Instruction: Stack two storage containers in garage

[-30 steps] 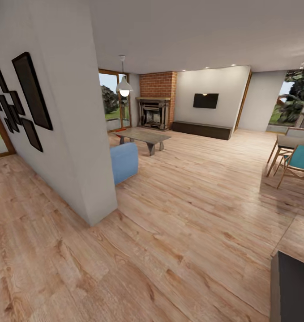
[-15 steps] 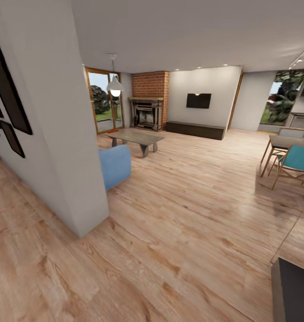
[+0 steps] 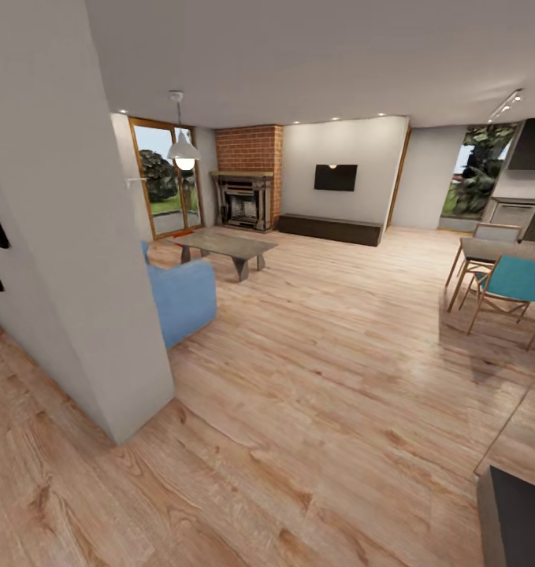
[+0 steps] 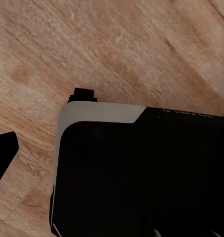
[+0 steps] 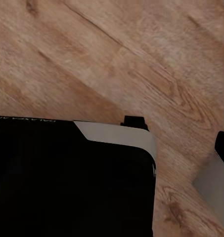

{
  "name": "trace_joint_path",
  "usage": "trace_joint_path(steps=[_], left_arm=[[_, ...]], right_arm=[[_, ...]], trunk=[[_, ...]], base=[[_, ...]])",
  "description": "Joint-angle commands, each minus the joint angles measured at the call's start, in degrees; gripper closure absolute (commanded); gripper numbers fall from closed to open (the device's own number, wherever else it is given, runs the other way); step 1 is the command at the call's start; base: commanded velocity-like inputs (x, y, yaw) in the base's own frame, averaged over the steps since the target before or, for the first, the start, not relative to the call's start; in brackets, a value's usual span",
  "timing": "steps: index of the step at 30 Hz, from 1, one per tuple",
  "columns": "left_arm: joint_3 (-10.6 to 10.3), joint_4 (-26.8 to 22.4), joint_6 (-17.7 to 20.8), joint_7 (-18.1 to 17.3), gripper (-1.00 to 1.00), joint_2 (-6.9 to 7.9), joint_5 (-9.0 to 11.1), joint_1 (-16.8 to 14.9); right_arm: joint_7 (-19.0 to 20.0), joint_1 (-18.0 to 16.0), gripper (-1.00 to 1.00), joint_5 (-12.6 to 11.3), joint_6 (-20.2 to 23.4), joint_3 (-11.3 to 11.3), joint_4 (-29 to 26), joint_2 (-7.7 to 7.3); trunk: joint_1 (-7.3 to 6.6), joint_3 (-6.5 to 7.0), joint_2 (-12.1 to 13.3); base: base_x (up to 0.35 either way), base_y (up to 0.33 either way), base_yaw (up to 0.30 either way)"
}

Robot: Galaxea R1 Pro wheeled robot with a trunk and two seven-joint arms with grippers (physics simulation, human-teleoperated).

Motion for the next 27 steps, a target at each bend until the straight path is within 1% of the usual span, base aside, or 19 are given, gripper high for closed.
trace_joint_path(steps=[1,21,27], left_arm=[[0.0,0.0,0.3,-0.2,-1.0,0.02,0.6,0.0],[0.0,-0.1,0.3,-0.1,-1.0,0.02,0.6,0.0],[0.0,0.0,0.4,0.2,-1.0,0.01,0.6,0.0]], right_arm=[[0.1,-0.1,-1.0,-0.6,-0.3,0.5,0.1,0.02],[0.1,-0.1,-1.0,-0.4,-0.4,0.5,0.2,-0.24],[0.1,-0.1,-1.0,-0.1,-0.4,0.5,0.2,0.04]], trunk=[[0.04,-0.07,0.0],[0.04,-0.07,0.0],[0.04,-0.07,0.0]], base=[[0.322,0.0,0.0],[0.322,0.0,0.0],[0.322,0.0,-0.03]])
